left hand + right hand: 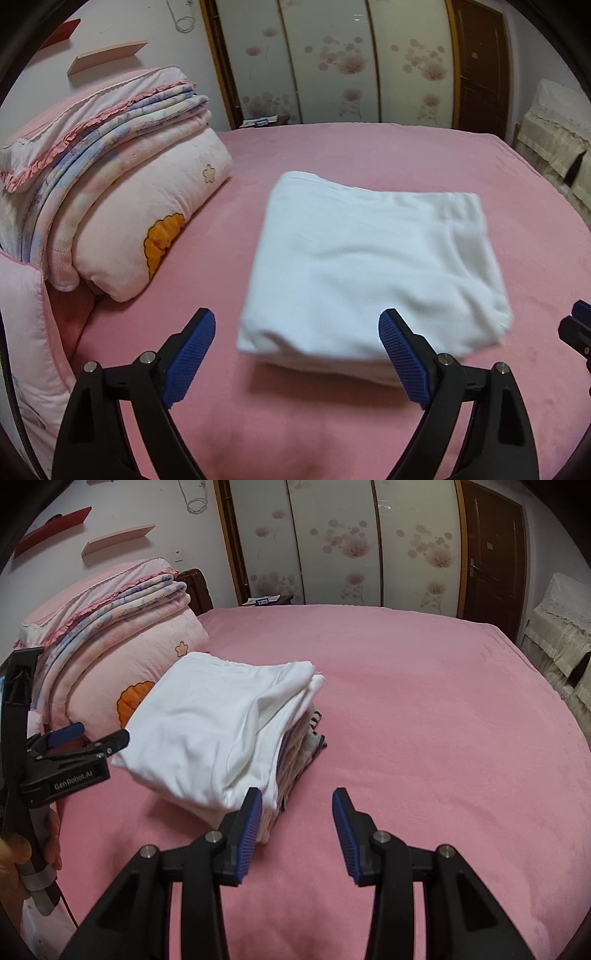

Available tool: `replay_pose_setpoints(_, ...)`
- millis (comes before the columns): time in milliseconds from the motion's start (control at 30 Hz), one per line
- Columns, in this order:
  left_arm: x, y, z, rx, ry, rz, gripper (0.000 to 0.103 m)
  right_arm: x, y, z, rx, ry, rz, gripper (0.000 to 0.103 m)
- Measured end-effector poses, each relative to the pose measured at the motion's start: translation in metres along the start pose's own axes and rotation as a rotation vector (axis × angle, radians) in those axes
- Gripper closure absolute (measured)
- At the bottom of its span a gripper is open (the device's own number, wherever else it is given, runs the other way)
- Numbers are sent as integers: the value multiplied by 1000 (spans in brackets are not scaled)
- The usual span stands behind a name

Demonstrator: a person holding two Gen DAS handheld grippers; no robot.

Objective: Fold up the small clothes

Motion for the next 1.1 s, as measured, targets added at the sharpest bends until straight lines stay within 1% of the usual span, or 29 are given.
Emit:
replay_pose_setpoints(100, -14, 18, -26, -52, -15, -16, 14, -15, 5, -31, -3, 10, -5, 63)
replay_pose_setpoints(200, -31, 34, -56, -108, -26, -57, 13, -29, 11, -64, -11, 18, -12, 63)
replay_pose_setpoints(300, -45, 48, -83, -153, -39, -86, 12, -41, 17, -92, -11, 23, -8, 63)
replay_pose_setpoints(367, -54, 57, -104, -170, -32, -93, 12, -54, 25, -113, -9, 29, 1, 63)
replay_pose_setpoints(467, -67, 73, -135, -167, -19, -83, 9, -72, 38, -142, -7, 35, 17, 63)
replay_pose_setpoints(533, -78, 85, -159, -178, 0, -88, 2, -83, 46, -158, -5, 36, 29, 63)
replay_pose_setpoints(667, -100, 104, -201, -206, 21, -99, 1, -106, 63, -188, -6, 37, 64, 63)
replay_pose_setpoints(767, -114, 119, -226, -193, 46, -81, 1, -120, 75, -209, -16, 45, 78, 59)
replay_pose_setpoints(867, -129, 132, -242, -167, 54, -77, 1, -135, 87, -232, -47, 78, 88, 52)
replay_pose_setpoints(933, -137, 141, -247, -163, 20, -90, 1, -143, 93, -244, -70, 97, 102, 43)
replay_pose_setpoints(1033, -146, 153, -253, -178, -17, -101, 1, -156, 101, -258, -80, 110, 119, 41)
replay_pose_setpoints(1100, -152, 159, -260, -186, -4, -109, 1, -162, 106, -263, -80, 110, 129, 41)
Point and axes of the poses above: each gripper's, at about its wrist camera, not at the fingertips, and z roughly the way its jaws point, y to its right, x to its top, the point moved 2 cm from there along z, roughly the way its jaws point, and after that the axes turned 3 degrees about -x, right-handed, at the moved point
